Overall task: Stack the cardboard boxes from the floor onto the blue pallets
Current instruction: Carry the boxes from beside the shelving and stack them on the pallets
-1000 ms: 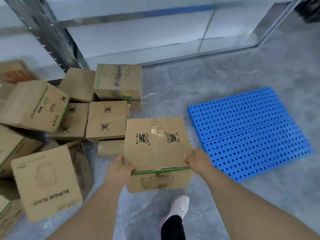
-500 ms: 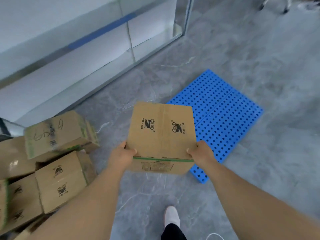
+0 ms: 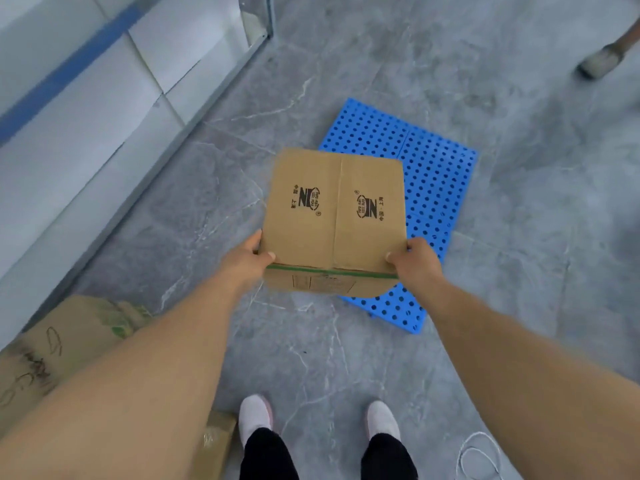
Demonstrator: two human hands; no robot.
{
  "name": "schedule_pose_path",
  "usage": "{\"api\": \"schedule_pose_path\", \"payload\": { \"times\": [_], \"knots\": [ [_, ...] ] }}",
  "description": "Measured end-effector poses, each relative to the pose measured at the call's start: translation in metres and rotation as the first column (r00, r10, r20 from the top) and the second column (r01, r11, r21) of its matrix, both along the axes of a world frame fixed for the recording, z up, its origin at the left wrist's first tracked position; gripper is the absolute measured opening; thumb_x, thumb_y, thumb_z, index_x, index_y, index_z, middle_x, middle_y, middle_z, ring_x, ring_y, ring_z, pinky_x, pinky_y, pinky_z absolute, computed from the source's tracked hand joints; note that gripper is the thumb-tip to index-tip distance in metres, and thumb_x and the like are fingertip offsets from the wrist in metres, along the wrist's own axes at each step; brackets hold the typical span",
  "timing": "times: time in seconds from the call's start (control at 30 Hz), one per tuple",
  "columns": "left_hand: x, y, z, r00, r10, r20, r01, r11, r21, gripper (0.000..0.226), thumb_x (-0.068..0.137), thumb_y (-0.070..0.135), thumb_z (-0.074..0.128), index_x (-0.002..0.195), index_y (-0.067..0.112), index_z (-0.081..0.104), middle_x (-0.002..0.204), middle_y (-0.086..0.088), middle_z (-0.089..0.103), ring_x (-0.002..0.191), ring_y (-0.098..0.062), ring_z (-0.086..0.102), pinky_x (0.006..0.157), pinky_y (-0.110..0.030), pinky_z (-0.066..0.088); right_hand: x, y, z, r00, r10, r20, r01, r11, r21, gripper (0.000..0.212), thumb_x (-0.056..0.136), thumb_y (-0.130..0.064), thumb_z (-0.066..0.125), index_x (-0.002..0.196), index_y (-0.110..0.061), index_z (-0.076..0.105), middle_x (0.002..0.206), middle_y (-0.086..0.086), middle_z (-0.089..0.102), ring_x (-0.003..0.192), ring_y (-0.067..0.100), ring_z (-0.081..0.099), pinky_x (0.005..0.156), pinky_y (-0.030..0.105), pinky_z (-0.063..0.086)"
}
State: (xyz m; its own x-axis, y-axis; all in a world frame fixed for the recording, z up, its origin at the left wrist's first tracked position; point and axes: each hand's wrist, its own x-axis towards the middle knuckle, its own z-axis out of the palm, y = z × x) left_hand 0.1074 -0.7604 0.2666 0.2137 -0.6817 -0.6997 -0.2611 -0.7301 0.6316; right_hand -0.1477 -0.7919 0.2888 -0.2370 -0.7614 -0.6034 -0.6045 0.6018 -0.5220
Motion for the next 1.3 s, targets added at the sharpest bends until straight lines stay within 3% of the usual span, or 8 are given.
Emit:
{"api": "schedule_pose_path", "payload": {
  "times": [0.2,0.33,0.47,0.67,0.77,0.93,1.13,1.3],
  "knots": [
    [0.011,-0.054,-0.047,0.993,-0.119,0.029,0.12,0.991,-0.064,0.058,0.096,0.012,0.047,0.147,0.024,0.023,0.132,-0.006,0.049,0.114,-0.024,0.052,0.103,-0.037,0.041,0.011,-0.017,-0.055,0.99,-0.131,0.051,0.133,0.99,-0.037,0.011,0.09,-0.016,0.052,0.092,-0.006,0.05,0.072,0.004,0.044,0.053,0.016,0.037,0.047,0.027,0.031],
    [0.013,-0.082,-0.105,0.989,-0.146,0.035,0.148,0.986,-0.08,0.051,0.097,0.009,0.044,0.143,0.029,0.032,0.097,0.005,0.053,0.082,-0.011,0.051,0.085,-0.031,0.044,0.014,-0.033,-0.115,0.981,-0.176,0.081,0.18,0.982,-0.054,0.014,0.091,-0.017,0.054,0.099,-0.005,0.056,0.086,0.007,0.054,0.067,0.02,0.049,0.059,0.032,0.043],
    [0.016,-0.1,-0.171,0.986,-0.164,0.031,0.166,0.985,-0.055,0.053,0.097,0.008,0.042,0.145,0.028,0.03,0.11,0.001,0.049,0.097,-0.015,0.05,0.075,-0.025,0.043,0.022,-0.04,-0.178,0.97,-0.234,0.071,0.238,0.97,-0.044,0.027,0.091,-0.019,0.055,0.112,-0.003,0.054,0.104,0.011,0.058,0.086,0.026,0.056,0.067,0.035,0.048],
    [0.04,-0.113,-0.245,0.986,-0.165,0.025,0.165,0.986,0.002,0.06,0.096,0.009,0.045,0.145,0.035,0.024,0.12,0.007,0.05,0.091,-0.006,0.056,0.071,-0.02,0.045,0.043,-0.043,-0.248,0.963,-0.264,0.047,0.266,0.964,-0.027,0.018,0.09,-0.017,0.053,0.104,-0.005,0.052,0.095,0.008,0.052,0.076,0.021,0.047,0.055,0.026,0.039],
    [0.053,-0.121,-0.272,0.986,-0.164,0.038,0.164,0.986,-0.003,0.061,0.095,0.01,0.047,0.145,0.036,0.024,0.12,0.009,0.048,0.091,-0.005,0.056,0.07,-0.02,0.045,0.054,-0.047,-0.272,0.956,-0.289,0.058,0.291,0.956,-0.031,0.028,0.09,-0.016,0.053,0.114,-0.002,0.053,0.106,0.012,0.059,0.081,0.02,0.049,0.065,0.029,0.043],
    [0.064,-0.134,-0.303,0.983,-0.18,0.027,0.18,0.983,-0.019,0.06,0.096,0.009,0.045,0.145,0.036,0.024,0.139,0.003,0.047,0.103,-0.009,0.056,0.078,-0.021,0.046,0.064,-0.056,-0.303,0.956,-0.29,0.048,0.292,0.954,-0.062,0.028,0.09,-0.018,0.053,0.115,-0.005,0.051,0.102,0.008,0.056,0.081,0.02,0.05,0.07,0.034,0.048],
    [0.065,-0.143,-0.322,0.981,-0.19,0.04,0.191,0.981,-0.026,0.061,0.096,0.01,0.046,0.146,0.036,0.022,0.143,0.001,0.043,0.112,-0.014,0.055,0.087,-0.026,0.046,0.068,-0.059,-0.321,0.954,-0.296,0.037,0.298,0.951,-0.086,0.029,0.091,-0.021,0.052,0.116,-0.007,0.049,0.105,0.006,0.054,0.088,0.022,0.054,0.08,0.036,0.051],
    [0.065,-0.14,-0.318,0.974,-0.214,0.068,0.216,0.976,-0.014,0.062,0.095,0.01,0.047,0.146,0.035,0.022,0.143,0.0,0.044,0.101,-0.011,0.056,0.082,-0.025,0.046,0.069,-0.058,-0.32,0.953,-0.303,0.023,0.304,0.949,-0.084,0.026,0.091,-0.02,0.051,0.114,-0.007,0.05,0.098,0.004,0.052,0.081,0.019,0.05,0.063,0.028,0.045]
  ]
}}
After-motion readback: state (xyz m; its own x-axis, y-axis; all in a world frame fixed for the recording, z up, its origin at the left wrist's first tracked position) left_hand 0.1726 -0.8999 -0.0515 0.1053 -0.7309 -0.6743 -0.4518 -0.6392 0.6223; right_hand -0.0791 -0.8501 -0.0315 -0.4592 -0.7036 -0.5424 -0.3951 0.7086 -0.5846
